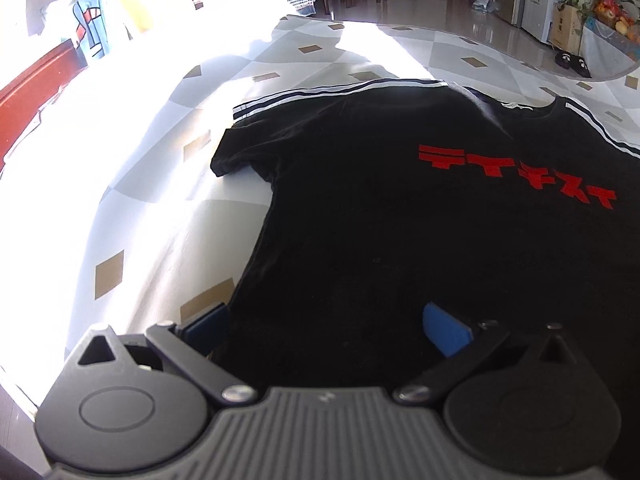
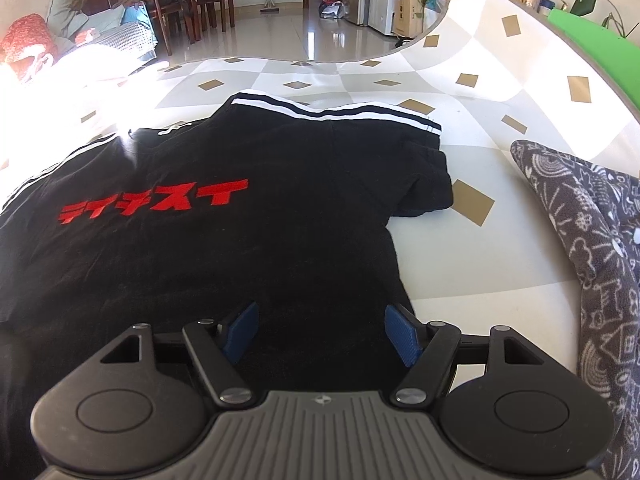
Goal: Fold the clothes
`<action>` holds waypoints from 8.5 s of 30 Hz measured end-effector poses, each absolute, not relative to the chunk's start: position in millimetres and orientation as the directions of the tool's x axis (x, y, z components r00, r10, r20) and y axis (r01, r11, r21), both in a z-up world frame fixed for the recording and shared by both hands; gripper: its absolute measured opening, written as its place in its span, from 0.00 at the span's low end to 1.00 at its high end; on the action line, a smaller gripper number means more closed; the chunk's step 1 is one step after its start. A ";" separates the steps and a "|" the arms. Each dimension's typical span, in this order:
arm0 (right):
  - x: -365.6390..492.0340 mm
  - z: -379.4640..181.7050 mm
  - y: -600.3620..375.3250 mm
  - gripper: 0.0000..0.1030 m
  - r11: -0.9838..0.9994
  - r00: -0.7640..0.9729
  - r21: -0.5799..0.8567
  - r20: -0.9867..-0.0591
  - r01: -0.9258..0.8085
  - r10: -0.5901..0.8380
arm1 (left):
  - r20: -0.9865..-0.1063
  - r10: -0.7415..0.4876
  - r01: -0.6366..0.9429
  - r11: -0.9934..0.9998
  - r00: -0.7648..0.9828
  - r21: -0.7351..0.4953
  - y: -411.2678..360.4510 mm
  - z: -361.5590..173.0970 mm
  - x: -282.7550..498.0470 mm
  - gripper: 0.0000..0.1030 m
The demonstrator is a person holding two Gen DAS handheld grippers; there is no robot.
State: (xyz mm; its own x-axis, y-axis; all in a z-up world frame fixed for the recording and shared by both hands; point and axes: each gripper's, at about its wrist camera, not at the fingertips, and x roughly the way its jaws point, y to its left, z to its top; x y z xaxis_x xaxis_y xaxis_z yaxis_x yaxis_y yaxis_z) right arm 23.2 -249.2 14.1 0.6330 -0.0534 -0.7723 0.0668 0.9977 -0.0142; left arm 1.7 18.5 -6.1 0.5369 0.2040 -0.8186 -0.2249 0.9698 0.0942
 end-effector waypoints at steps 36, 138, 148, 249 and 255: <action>-2.4 2.9 -254.5 0.70 0.999 0.639 -0.042 -0.767 0.034 -0.054 | -0.838 0.137 -0.195 0.980 0.528 0.037 29.9 -10.7 -26.3 1.00; -72.2 -3.2 -278.8 0.75 0.957 0.459 0.085 -0.887 0.276 -0.054 | -0.886 0.187 -0.098 0.982 0.424 0.160 2.8 -4.2 -84.7 1.00; -79.7 3.6 -273.8 0.75 0.970 0.470 0.070 -0.881 0.235 -0.050 | -0.901 0.143 0.033 0.985 0.410 0.171 -21.8 -5.1 -104.2 1.00; -40.3 -13.3 -225.8 0.88 0.992 0.498 0.036 -0.867 0.121 -0.029 | -0.893 0.073 -0.028 0.997 0.444 0.068 -28.6 20.4 -67.8 1.00; -37.6 -17.9 -224.7 0.96 0.990 0.467 0.049 -0.884 0.130 -0.017 | -0.900 0.076 -0.038 0.997 0.430 0.066 -30.5 18.8 -65.4 1.00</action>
State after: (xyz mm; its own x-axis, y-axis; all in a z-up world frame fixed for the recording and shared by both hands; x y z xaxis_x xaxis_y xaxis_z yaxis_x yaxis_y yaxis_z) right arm -37.6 -224.7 -17.9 0.4666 -0.0174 -0.8843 0.1300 0.9903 0.0491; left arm -65.4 -30.5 18.8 0.4296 0.0757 -0.8999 -0.0379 0.9971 0.0658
